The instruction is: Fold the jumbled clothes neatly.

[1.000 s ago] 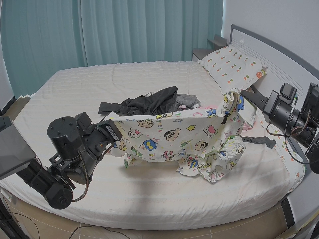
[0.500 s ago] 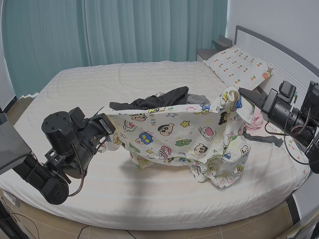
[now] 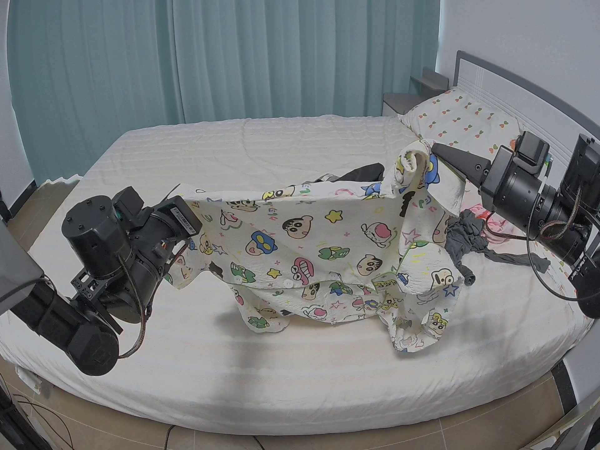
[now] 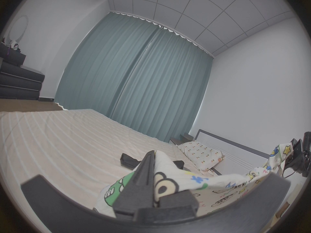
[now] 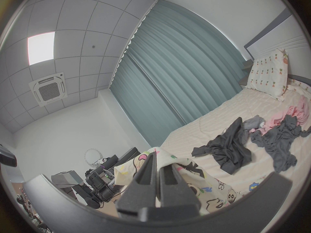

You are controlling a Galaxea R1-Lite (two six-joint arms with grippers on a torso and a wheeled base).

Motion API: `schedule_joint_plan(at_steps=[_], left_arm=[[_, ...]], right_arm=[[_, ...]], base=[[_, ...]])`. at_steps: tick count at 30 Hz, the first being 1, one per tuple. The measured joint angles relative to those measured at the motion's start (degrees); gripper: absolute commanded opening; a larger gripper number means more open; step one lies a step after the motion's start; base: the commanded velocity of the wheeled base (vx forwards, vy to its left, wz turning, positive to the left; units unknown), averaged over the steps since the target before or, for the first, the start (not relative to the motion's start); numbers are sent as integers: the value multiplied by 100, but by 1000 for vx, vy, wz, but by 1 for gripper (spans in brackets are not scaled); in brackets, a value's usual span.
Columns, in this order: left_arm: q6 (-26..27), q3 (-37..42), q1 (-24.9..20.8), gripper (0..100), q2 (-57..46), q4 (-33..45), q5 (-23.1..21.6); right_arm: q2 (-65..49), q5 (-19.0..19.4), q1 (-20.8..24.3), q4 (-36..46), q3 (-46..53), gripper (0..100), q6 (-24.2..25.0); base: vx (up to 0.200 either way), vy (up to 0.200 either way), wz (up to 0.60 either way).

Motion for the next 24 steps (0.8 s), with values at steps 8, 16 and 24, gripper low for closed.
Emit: schedule_joint_plan(at_steps=[8,16,24], left_arm=[[40,-7,149,0,-57,1,-6],[43,-60,261,0,-72,0,-11],[40,-55,306,0,-85,0,-11]], right_arm=[[165,-16,138,0,-87,0,-11],[297,-13,302,0,-213,0,-26],[400,-21,424,0,-310,0,-35]], base=[[0,200,0],[0,200,0],[0,200,0]])
